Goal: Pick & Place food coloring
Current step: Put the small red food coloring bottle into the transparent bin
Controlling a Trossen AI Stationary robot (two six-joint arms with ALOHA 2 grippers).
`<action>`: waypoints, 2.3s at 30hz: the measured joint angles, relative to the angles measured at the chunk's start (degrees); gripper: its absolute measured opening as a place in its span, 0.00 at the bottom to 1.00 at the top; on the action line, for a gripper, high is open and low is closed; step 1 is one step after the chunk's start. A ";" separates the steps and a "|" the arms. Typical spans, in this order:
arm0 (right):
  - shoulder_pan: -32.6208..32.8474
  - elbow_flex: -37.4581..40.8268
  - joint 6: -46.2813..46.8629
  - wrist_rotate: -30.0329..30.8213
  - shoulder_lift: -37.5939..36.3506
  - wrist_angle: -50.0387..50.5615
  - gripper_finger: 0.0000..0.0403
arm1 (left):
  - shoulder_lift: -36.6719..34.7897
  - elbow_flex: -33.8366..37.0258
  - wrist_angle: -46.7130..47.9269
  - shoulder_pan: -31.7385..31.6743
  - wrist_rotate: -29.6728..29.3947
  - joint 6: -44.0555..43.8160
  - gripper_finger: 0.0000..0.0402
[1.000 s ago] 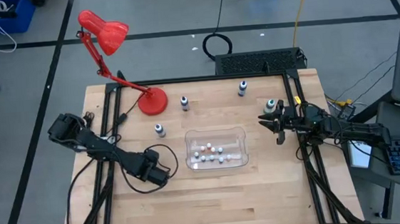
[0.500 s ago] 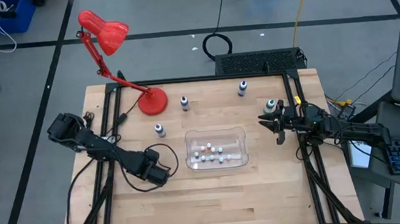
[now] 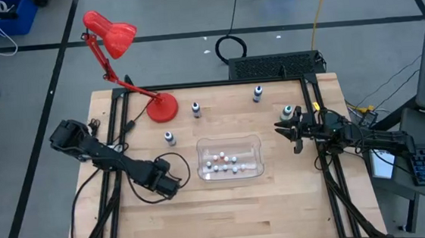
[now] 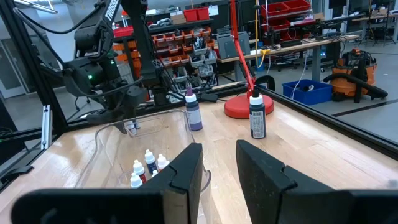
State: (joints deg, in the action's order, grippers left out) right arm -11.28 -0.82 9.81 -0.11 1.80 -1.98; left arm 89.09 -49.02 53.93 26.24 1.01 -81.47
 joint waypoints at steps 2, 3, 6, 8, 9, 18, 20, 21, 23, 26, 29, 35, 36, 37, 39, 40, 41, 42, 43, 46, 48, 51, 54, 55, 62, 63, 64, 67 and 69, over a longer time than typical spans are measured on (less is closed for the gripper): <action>0.00 -0.01 0.00 0.00 0.00 0.00 0.22 | -0.52 -0.01 0.19 -0.25 -0.26 0.00 0.45; 0.01 -0.01 0.00 -0.01 -0.01 0.00 0.22 | -0.98 -0.01 0.41 -0.29 -0.73 0.02 0.45; 0.01 0.00 -0.01 -0.01 0.00 0.00 0.22 | -1.90 -0.04 0.33 -0.52 -1.24 0.04 0.45; 0.00 0.00 0.00 0.00 -0.01 0.00 0.22 | -2.21 -0.04 0.33 -0.57 -1.22 0.04 0.45; 0.01 0.00 0.01 0.01 0.00 0.00 0.22 | -2.27 -0.04 0.33 -0.57 -1.16 0.04 0.45; 0.01 0.00 -0.01 0.01 0.00 0.00 0.22 | -2.27 -0.04 0.73 -0.57 0.53 1.16 0.45; 0.00 -0.01 0.00 0.01 -0.02 0.00 0.22 | -2.27 -0.04 1.24 -0.57 0.61 1.92 0.45; 0.01 0.00 0.01 -0.01 -0.01 0.00 0.22 | -2.27 -0.04 1.55 -0.57 0.64 2.12 0.45; 0.00 -0.02 0.01 0.00 0.00 0.00 0.22 | -2.27 -0.04 2.36 -0.57 0.64 2.31 0.45; 0.00 -0.01 -0.01 0.01 -0.01 0.00 0.22 | -2.27 -0.04 3.17 -0.57 0.64 2.32 0.45; 0.01 0.00 -0.01 0.00 -0.02 0.00 0.22 | -2.27 -0.04 2.96 -0.57 0.57 2.38 0.45; 0.01 -0.02 -0.01 -0.01 -0.02 0.00 0.22 | -2.27 -0.04 2.93 -0.57 0.47 2.27 0.36; 0.01 0.00 0.01 0.01 0.00 0.00 0.22 | -2.27 -0.04 2.92 -0.57 0.47 2.14 0.34; 0.00 -0.02 -0.01 0.01 -0.02 0.00 0.22 | -2.27 -0.04 2.89 -0.57 0.47 2.01 0.32; 0.00 -0.02 -0.01 0.00 -0.02 0.00 0.22 | -2.27 -0.04 2.86 -0.57 0.44 1.86 0.28; 0.01 -0.01 0.01 0.00 -0.02 0.00 0.22 | -2.27 -0.04 2.82 -0.57 0.32 1.86 0.26; -0.01 0.00 -0.01 0.01 -0.02 0.00 0.22 | -2.27 -0.04 2.76 -0.57 0.04 1.84 0.24; -0.01 -0.02 0.01 0.01 -0.02 0.00 0.22 | -2.27 -0.04 2.69 -0.57 -0.31 1.82 0.22; 0.01 -0.02 0.01 0.01 -0.02 0.00 0.22 | -2.27 -0.04 2.53 -0.57 -0.73 1.81 0.20; 0.01 -0.01 0.02 0.00 -0.01 0.00 0.22 | -2.27 -0.04 1.65 -0.56 -1.76 1.98 0.14; 0.01 0.00 0.01 0.01 -0.02 0.00 0.22 | -2.27 -0.04 0.67 -0.57 -2.52 2.99 0.13; 0.01 -0.02 0.02 0.01 -0.02 0.00 0.22 | -2.27 -0.06 -1.49 -0.61 -3.19 4.91 0.13; 0.00 -0.01 0.00 0.00 -0.01 0.00 0.22 | -2.23 -0.49 -0.92 -1.22 -3.37 5.92 0.13; 0.01 -0.02 0.00 -0.01 -0.01 0.00 0.22 | -2.17 -1.04 -0.29 -1.56 -3.69 6.36 0.13; 0.00 -0.01 -0.01 0.00 -0.01 0.00 0.22 | -2.16 -13.19 7.09 -5.27 -8.77 17.52 0.13; 0.01 -0.02 0.00 0.01 -0.02 0.00 0.22 | -2.16 -15.87 8.04 -6.00 -9.98 19.99 0.13; 0.01 -0.02 -0.01 0.01 -0.01 0.00 0.22 | -2.16 -18.67 9.02 -6.73 -11.07 22.58 0.13; 0.00 0.00 0.01 0.01 -0.02 0.00 0.22 | -2.18 -26.96 9.74 -9.36 -13.39 31.46 0.13; -0.01 -0.02 -0.01 -0.01 -0.01 0.00 0.22 | -1.89 -32.02 9.40 -11.54 -13.94 37.33 0.13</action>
State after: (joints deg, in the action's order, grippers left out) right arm -11.29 -0.84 9.80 -0.12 1.78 -1.98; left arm 87.20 -81.05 63.33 14.70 -12.93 -44.15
